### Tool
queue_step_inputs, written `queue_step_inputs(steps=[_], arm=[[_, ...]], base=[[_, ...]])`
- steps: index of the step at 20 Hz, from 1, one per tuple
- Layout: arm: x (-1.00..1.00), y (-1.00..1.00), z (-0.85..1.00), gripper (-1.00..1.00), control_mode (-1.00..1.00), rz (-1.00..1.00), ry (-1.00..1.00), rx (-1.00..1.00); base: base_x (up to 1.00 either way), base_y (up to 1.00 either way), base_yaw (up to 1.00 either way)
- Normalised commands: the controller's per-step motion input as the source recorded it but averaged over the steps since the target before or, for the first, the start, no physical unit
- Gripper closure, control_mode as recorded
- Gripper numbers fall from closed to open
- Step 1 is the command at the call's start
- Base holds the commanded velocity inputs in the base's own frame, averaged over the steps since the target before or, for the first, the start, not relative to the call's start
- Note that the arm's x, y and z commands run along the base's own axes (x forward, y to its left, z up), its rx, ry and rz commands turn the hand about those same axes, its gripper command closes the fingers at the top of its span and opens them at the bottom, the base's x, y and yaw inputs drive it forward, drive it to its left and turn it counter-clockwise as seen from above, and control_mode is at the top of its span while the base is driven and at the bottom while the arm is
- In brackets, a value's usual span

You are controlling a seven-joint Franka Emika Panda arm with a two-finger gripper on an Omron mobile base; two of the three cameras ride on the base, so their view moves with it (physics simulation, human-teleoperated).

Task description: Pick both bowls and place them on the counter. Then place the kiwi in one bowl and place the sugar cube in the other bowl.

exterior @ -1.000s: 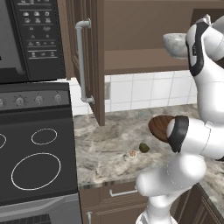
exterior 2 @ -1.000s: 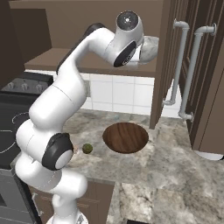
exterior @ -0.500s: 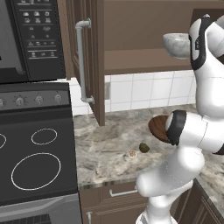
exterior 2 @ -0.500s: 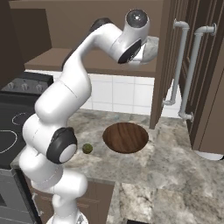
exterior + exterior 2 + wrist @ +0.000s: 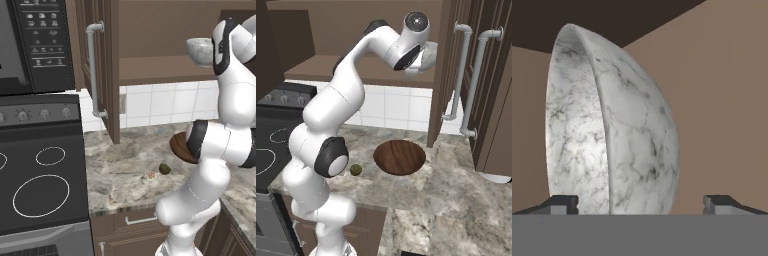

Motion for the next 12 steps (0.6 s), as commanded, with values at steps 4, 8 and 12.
queue_step_inputs(steps=[4, 8, 12], arm=[[0.29, 0.0, 0.0, -1.0, -1.0, 0.0, 0.0, 0.0], [0.23, 0.0, -0.01, -1.0, -1.0, 0.0, 0.02, 0.0], [0.1, 0.0, -0.08, -1.0, -1.0, 0.0, 0.08, 0.01]], base=[[0.0, 0.0, 0.0], [0.0, 0.0, 0.0], [0.0, 0.0, 0.0]])
